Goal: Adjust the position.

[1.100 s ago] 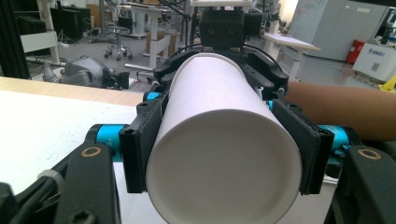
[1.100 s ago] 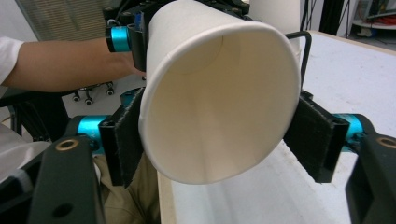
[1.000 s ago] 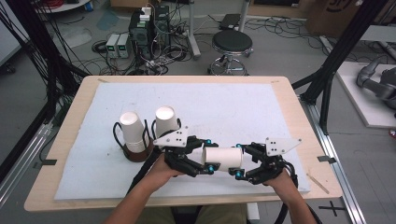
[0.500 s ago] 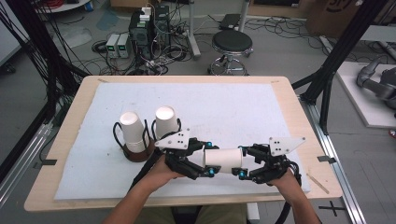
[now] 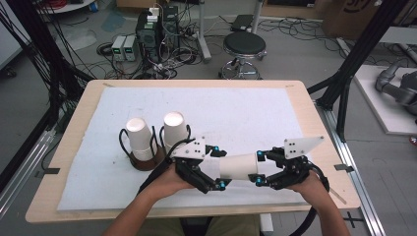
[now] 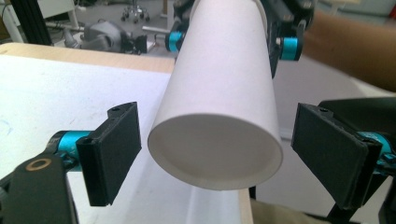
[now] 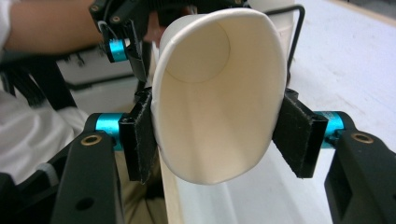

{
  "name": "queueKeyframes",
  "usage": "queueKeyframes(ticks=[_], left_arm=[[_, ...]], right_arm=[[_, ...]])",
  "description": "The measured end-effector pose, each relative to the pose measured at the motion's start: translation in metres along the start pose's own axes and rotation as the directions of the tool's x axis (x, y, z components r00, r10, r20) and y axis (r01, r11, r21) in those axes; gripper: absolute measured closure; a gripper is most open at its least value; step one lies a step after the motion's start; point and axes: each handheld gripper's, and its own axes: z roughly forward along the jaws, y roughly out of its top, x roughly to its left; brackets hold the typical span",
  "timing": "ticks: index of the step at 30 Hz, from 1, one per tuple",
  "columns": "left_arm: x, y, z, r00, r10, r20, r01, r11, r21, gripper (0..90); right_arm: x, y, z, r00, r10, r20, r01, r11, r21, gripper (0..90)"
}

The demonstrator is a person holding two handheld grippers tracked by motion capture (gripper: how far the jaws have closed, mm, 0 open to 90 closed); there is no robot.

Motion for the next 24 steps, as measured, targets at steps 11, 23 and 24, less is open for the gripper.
queueKeyframes(ticks=[11,23,24], left_arm=[[0.000,0.007,0.008,0.9975,0.069,-0.020,-0.066,0.9916,0.111,16.1],[0.000,0.013,0.020,0.9938,0.111,0.003,-0.109,0.9723,0.207,17.1],[0.001,0.012,0.021,0.9935,0.114,0.004,-0.112,0.9710,0.211,17.2]], right_arm=[[0.004,0.039,0.002,0.9945,-0.093,0.048,0.077,0.960,0.271,37.1],[0.012,0.068,0.018,0.9801,-0.193,0.044,0.150,0.870,0.470,36.3],[0.013,0.069,0.020,0.9787,-0.201,0.043,0.155,0.860,0.486,36.3]])
